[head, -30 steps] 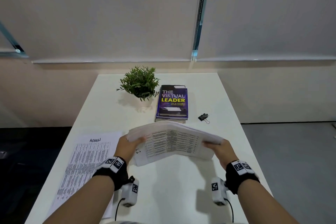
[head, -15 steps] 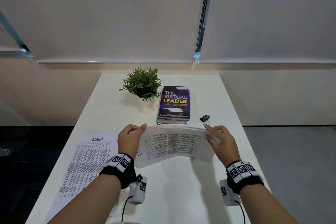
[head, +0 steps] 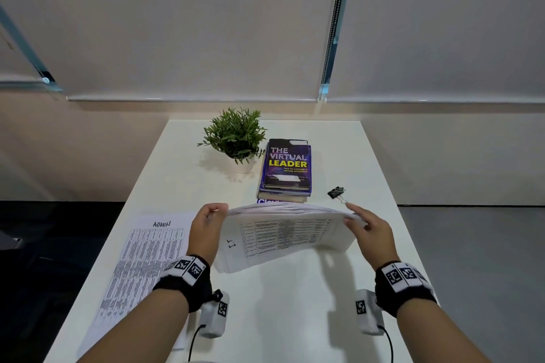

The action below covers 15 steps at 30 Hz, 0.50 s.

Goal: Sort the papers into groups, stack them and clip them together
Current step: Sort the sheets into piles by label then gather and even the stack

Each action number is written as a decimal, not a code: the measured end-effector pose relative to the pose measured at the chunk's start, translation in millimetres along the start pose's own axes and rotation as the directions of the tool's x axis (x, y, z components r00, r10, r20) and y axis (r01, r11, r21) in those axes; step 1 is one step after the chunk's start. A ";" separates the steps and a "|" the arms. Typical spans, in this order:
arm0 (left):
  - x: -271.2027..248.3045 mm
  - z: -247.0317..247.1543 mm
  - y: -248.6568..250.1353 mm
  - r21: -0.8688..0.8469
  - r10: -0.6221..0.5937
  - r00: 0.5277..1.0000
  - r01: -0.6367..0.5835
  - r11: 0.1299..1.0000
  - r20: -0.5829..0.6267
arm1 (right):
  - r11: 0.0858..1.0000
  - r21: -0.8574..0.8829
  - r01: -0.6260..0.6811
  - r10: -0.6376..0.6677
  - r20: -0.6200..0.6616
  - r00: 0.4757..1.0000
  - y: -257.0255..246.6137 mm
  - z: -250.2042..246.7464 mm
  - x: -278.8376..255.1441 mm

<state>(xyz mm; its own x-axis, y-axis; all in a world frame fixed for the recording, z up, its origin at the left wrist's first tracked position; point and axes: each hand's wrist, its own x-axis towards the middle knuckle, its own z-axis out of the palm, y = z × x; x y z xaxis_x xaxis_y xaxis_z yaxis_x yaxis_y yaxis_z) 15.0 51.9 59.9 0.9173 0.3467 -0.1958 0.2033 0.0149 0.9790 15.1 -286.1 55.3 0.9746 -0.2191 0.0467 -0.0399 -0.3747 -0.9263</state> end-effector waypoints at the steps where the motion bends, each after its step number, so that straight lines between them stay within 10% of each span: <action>1: -1.2 -1.5 -1.2 0.023 -0.014 0.999 0.013 1.000 0.033 | 1.000 0.021 -0.022 0.022 0.013 1.000 0.2 -0.1 2.1; 7: 1.3 -2.5 -0.9 0.223 0.053 0.998 -0.060 0.973 0.039 | 0.997 0.042 -0.058 0.056 0.037 0.998 -6.7 2.0 9.2; 15: -14.3 -14.0 15.7 0.016 0.048 0.994 -0.050 0.999 0.095 | 0.978 0.190 -0.090 0.081 0.056 0.995 -15.2 -13.1 -4.9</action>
<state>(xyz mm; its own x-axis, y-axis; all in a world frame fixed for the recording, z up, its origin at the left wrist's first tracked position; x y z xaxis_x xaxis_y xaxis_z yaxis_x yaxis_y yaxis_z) 0.3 60.3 78.9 0.9543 0.2564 -0.1532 0.1632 -0.0178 0.9864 8.1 -291.1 74.0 0.9789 -0.1982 -0.0495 -0.0851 -0.1757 -0.9808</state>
